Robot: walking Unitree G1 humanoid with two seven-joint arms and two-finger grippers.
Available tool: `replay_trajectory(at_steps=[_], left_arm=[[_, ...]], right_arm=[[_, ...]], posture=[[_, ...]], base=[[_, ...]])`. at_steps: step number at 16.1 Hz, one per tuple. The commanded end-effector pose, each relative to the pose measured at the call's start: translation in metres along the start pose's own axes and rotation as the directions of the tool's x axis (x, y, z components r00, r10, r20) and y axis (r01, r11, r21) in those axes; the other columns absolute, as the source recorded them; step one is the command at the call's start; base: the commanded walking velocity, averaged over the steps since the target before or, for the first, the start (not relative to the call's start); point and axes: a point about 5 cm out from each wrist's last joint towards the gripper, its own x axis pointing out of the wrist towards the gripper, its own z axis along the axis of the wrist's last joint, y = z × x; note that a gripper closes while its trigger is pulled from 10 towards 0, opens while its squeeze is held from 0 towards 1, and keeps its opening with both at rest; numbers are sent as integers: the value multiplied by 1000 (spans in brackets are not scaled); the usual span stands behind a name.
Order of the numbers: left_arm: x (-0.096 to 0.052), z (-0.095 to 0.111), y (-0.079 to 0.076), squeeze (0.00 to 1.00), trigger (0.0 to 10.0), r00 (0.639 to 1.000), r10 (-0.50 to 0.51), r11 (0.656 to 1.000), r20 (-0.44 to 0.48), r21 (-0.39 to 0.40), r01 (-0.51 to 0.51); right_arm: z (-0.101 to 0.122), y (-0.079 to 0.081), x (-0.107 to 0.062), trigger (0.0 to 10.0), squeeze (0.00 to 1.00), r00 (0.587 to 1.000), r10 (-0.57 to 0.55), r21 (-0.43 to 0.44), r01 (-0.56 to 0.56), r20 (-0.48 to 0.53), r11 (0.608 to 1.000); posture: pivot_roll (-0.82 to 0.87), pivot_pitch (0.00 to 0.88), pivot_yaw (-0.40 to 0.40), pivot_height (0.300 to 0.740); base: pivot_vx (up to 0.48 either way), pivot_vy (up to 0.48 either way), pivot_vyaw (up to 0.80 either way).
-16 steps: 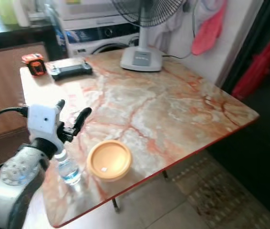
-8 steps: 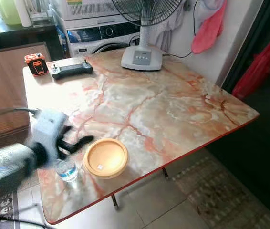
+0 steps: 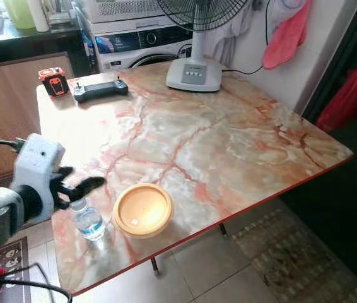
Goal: Restocking fridge
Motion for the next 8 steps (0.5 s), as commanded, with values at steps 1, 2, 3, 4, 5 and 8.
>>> replay_trajectory(at_steps=[1, 2, 3, 4, 5, 8], left_arm=[[-4, -1, 3, 0, 10000, 1000, 12, 1000, -7, 15, -11], [-5, -1, 3, 0, 10000, 1000, 3, 1000, -12, 20, -3], [-5, -2, 2, 0, 10000, 1000, -11, 1000, -15, 26, 11], [-5, -3, 1, 0, 10000, 1000, -14, 1000, -20, 27, 15], [-6, -6, 1, 0, 10000, 999, -8, 999, -38, 38, 9], [-7, -15, 0, 0, 10000, 995, -35, 997, -90, 60, 40]], right_arm=[[-2, 0, 0, 10000, 0, 1000, -3, 14, 3, -9, 1000], [-2, 0, 0, 10000, 0, 1000, -3, 16, 3, -8, 1000], [-2, 0, 0, 10000, 0, 1000, -3, 14, 3, -8, 1000], [-2, -1, 0, 10000, 0, 1000, -3, 15, 3, -8, 1000], [-2, -1, 0, 10000, 0, 1000, -1, 18, 1, -10, 1000], [-2, -1, 0, 10000, 0, 1000, 1, 15, -1, -14, 1000]], posture=[[241, 0, -9, 740], [240, 0, -9, 740], [240, 0, -9, 740], [235, 0, -8, 740], [235, 0, -8, 740], [232, 0, -7, 740]], base=[[0, 0, 0], [0, 0, 0], [0, 0, 0], [0, 0, 0], [0, 0, 0], [0, 0, 0]])
